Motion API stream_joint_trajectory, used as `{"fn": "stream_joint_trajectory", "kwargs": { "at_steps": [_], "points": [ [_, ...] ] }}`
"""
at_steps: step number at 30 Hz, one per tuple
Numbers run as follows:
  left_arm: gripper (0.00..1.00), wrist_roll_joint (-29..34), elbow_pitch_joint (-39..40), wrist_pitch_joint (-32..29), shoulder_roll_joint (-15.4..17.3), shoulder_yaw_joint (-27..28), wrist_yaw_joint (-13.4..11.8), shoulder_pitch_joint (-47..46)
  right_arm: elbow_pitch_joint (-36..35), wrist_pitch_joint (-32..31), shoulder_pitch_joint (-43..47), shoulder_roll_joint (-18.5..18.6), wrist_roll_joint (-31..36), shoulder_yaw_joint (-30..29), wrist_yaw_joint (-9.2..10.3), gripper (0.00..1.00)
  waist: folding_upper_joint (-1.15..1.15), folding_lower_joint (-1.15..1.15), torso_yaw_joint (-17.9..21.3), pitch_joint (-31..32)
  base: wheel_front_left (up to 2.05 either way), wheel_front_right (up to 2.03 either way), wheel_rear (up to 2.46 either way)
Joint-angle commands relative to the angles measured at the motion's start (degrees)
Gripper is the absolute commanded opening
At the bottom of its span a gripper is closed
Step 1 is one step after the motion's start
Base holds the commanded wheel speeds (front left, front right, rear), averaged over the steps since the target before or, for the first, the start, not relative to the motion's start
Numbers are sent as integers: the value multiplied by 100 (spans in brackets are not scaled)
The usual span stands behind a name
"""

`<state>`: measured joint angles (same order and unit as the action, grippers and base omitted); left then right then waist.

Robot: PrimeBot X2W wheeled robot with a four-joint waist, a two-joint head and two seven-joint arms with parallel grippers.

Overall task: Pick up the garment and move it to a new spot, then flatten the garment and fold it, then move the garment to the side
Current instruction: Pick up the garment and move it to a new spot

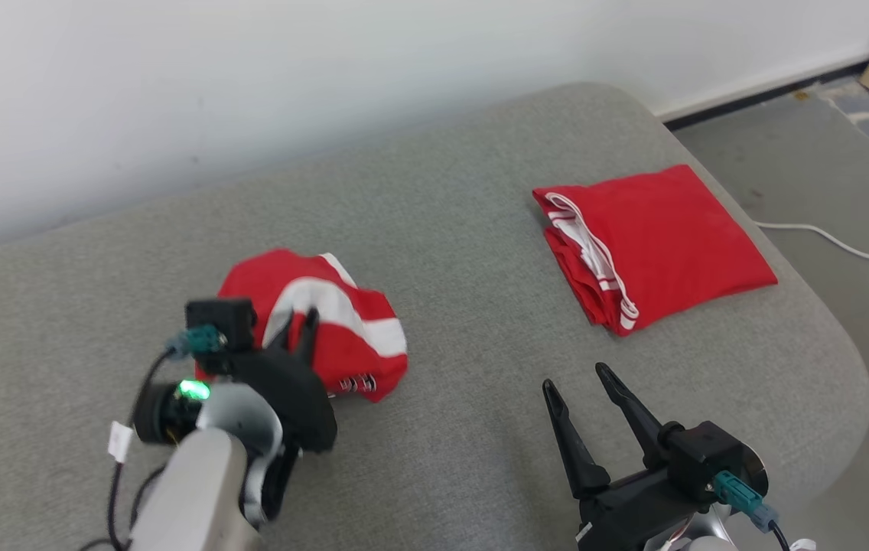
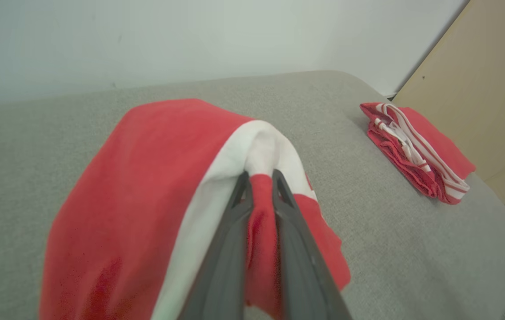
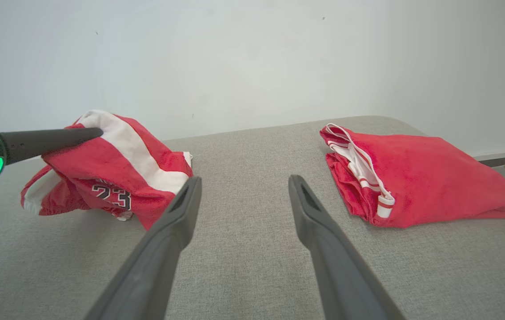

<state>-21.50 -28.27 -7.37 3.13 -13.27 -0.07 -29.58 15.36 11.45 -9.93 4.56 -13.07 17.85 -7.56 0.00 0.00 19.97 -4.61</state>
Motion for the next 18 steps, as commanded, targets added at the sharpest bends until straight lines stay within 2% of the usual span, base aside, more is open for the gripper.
{"fn": "stream_joint_trajectory", "kwargs": {
  "at_steps": [1, 2, 3, 4, 11, 18],
  "points": [
    [5, -25, -208, 83, 4, -98, -42, 108, 17, 34, -29, -32, 37, -17, 16, 100, 0, 0, 198, -196, 0, 0, 0],
    [80, 14, -344, 161, -4, -192, -49, 134, 37, 45, -16, -35, 44, -24, 16, 100, 0, 0, 184, -178, 0, 0, 0],
    [80, -41, -476, 244, -8, -230, -72, 170, 53, 52, -2, -39, 49, -26, 16, 100, 0, 0, 156, -148, 0, 0, 0],
    [100, -81, -591, 326, -8, -310, -74, 197, 68, 55, 11, -42, 50, -47, 16, 100, 0, 0, 112, -121, 0, 0, 0],
    [100, -481, -579, 1337, -18, -630, -188, 385, 130, 71, 54, 22, 50, -177, 16, 100, 0, 0, -258, 218, 0, 0, 0],
    [100, -437, 94, 2105, 161, -415, -344, 791, 114, 31, 97, 201, 113, -505, 16, 100, 0, 0, -703, 546, 0, 0, 0]
  ]
}}
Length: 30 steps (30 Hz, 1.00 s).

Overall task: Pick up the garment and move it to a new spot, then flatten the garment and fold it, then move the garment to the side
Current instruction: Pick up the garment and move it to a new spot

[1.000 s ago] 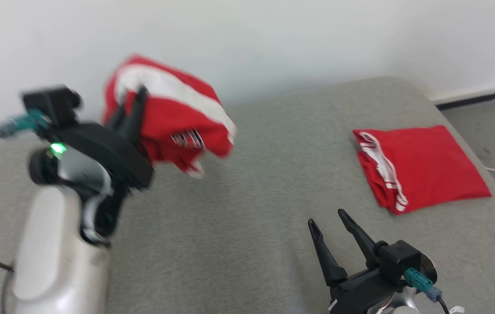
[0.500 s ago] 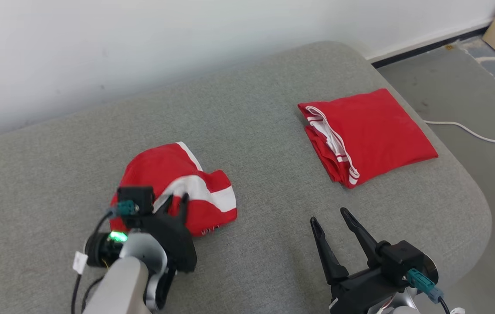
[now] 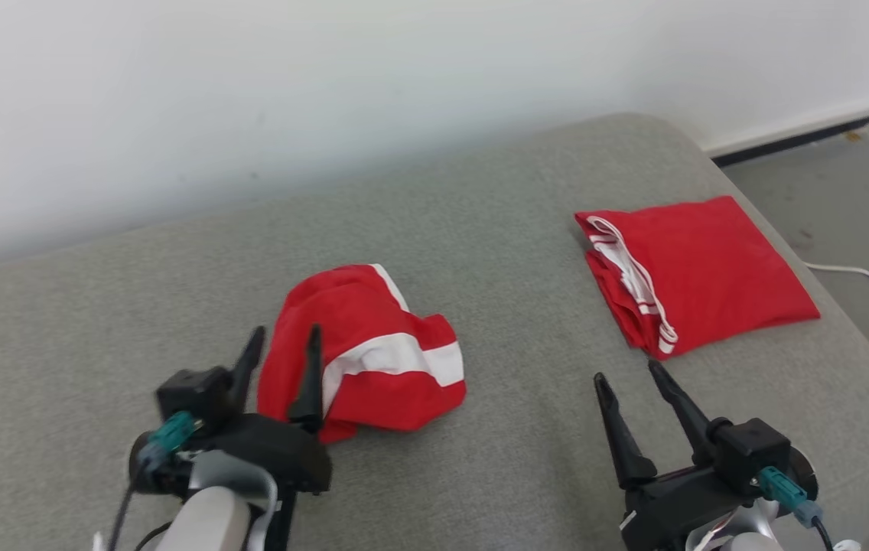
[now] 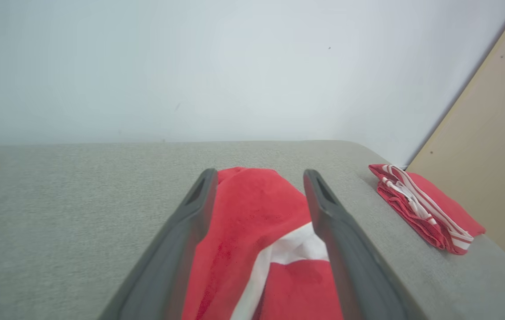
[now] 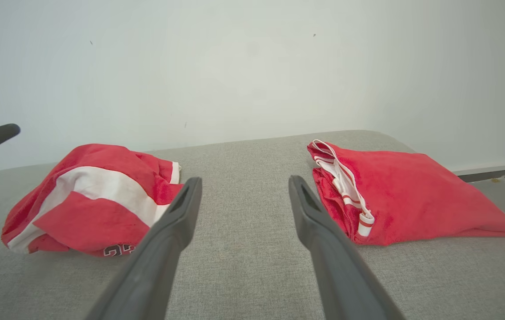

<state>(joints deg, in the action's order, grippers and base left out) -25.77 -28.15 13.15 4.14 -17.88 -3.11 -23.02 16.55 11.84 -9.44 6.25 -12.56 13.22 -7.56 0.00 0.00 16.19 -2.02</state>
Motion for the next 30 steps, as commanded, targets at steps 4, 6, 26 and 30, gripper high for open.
{"fn": "stream_joint_trajectory", "kwargs": {
  "at_steps": [4, 6, 26, 30],
  "points": [
    [100, -63, 630, 181, 226, 425, -123, 562, -11, -45, 109, 108, 78, -253, 16, 100, 0, 0, -581, 442, 0, 0, 0],
    [100, -18, 762, 195, 279, 505, -137, 677, -7, -51, 126, 115, 80, -300, 16, 100, 0, 0, -641, 475, 0, 0, 0],
    [100, 750, 1941, 198, 265, 2096, 257, 2556, 315, 31, 345, 264, -105, -497, 16, 100, 0, 0, -1202, 720, 0, 0, 0],
    [100, 817, 1924, 199, 208, 2221, 358, 2732, 289, 31, 378, 280, -105, -471, 16, 100, 0, 0, -1186, 729, 0, 0, 0]
  ]
}}
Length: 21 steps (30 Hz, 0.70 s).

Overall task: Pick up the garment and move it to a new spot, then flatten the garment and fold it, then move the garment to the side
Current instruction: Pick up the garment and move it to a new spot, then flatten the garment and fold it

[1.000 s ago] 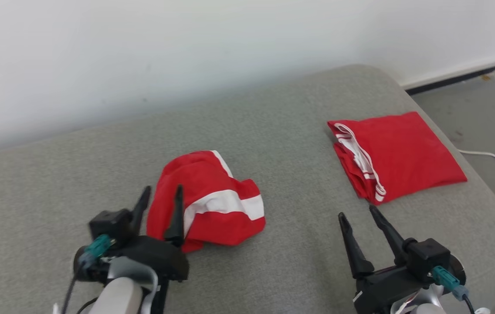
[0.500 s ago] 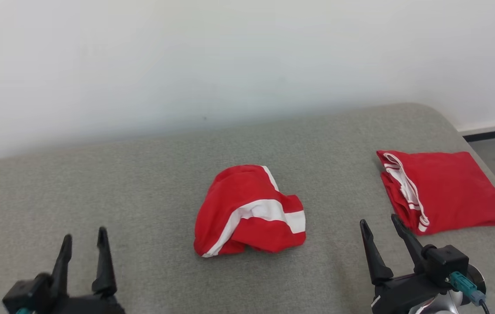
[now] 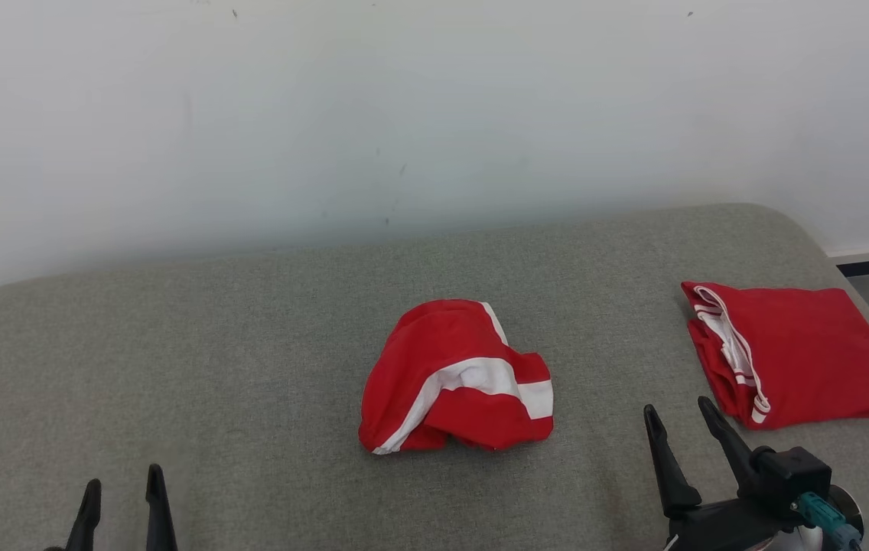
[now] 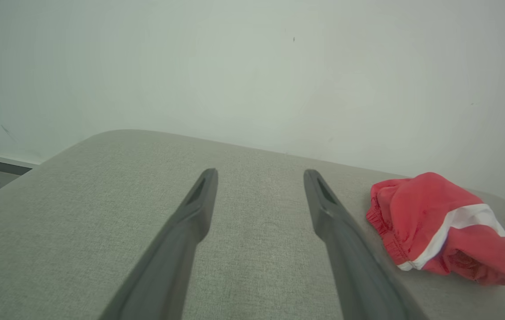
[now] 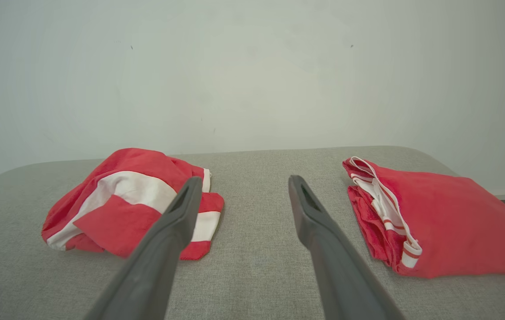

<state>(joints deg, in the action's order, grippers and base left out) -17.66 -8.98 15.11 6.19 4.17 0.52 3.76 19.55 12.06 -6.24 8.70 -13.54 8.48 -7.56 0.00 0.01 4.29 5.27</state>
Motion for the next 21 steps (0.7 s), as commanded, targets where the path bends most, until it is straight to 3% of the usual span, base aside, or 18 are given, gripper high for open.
{"fn": "stream_joint_trajectory", "kwargs": {
  "at_steps": [1, 21],
  "points": [
    [100, 34, 20, 2, -8, 45, 21, 85, -17, 7, 67, 38, -6, 1, 16, 100, 0, -1, 6, 1, 0, 0, 0],
    [100, 269, -56, 3, -230, 111, 100, 145, -4, 5, 107, -68, 19, -17, 16, 100, 0, -1, -38, -34, 0, 0, 0]
  ]
}}
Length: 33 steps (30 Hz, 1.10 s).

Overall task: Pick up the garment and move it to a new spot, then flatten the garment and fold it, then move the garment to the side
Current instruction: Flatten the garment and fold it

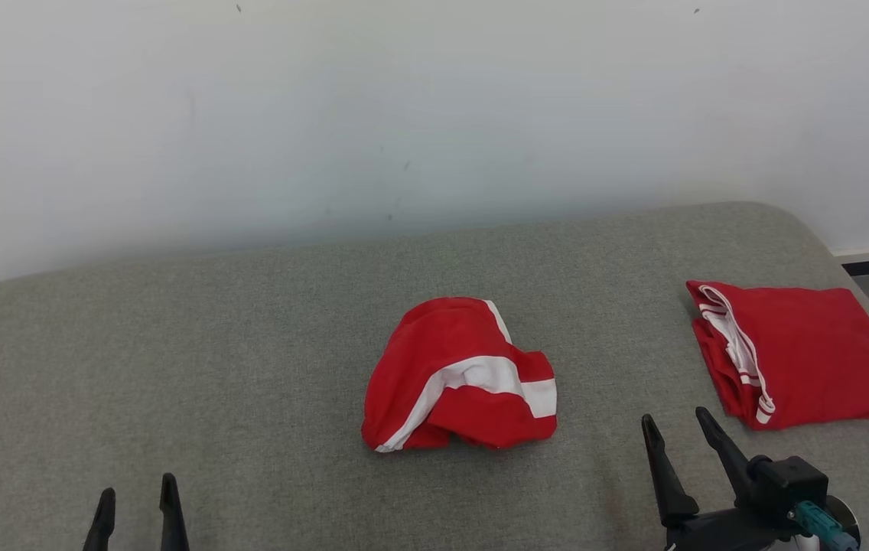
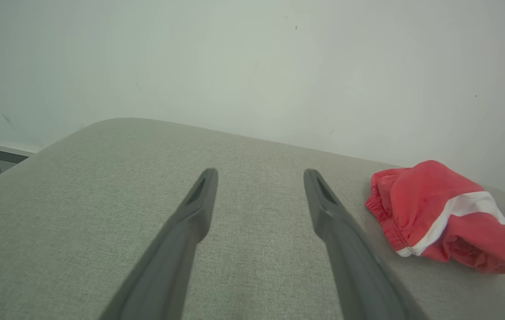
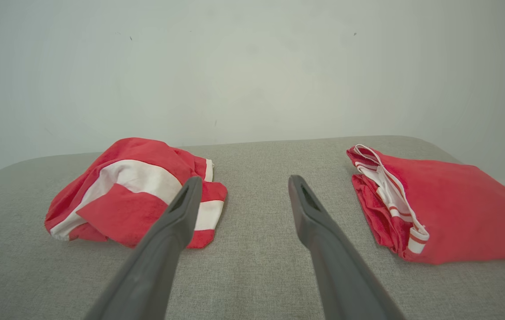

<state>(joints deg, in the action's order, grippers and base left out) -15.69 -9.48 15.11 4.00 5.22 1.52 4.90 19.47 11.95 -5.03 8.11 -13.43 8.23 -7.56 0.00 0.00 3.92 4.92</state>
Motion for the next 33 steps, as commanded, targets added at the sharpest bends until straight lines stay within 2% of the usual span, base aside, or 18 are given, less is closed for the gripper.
{"fn": "stream_joint_trajectory", "kwargs": {
  "at_steps": [1, 9, 15, 23, 33],
  "points": [
    [100, 80, -14, 3, -15, 0, 7, 26, 11, 18, -18, -7, 4, 6, 16, 100, 0, 0, -4, 1, 0, 0, 0],
    [100, 138, -43, 3, -35, -72, 46, -92, 7, 14, -29, -12, 20, 39, 16, 100, 0, 0, 20, -20, 0, 0, 0],
    [100, -8, -292, -200, -47, -355, 251, -363, -11, 0, -108, 15, -8, 142, 16, 100, 0, 0, 174, -132, 0, 0, 0],
    [100, -261, -1195, -596, -84, -873, 395, -955, -24, -17, -363, -67, -29, 574, 16, 100, 0, 0, 717, -409, 0, 0, 0],
    [100, -832, -2207, -486, -104, -1257, 387, -1581, 179, 81, -694, -63, -231, 1054, 16, 100, 0, 0, 1423, -699, 0, 0, 0]
  ]
}}
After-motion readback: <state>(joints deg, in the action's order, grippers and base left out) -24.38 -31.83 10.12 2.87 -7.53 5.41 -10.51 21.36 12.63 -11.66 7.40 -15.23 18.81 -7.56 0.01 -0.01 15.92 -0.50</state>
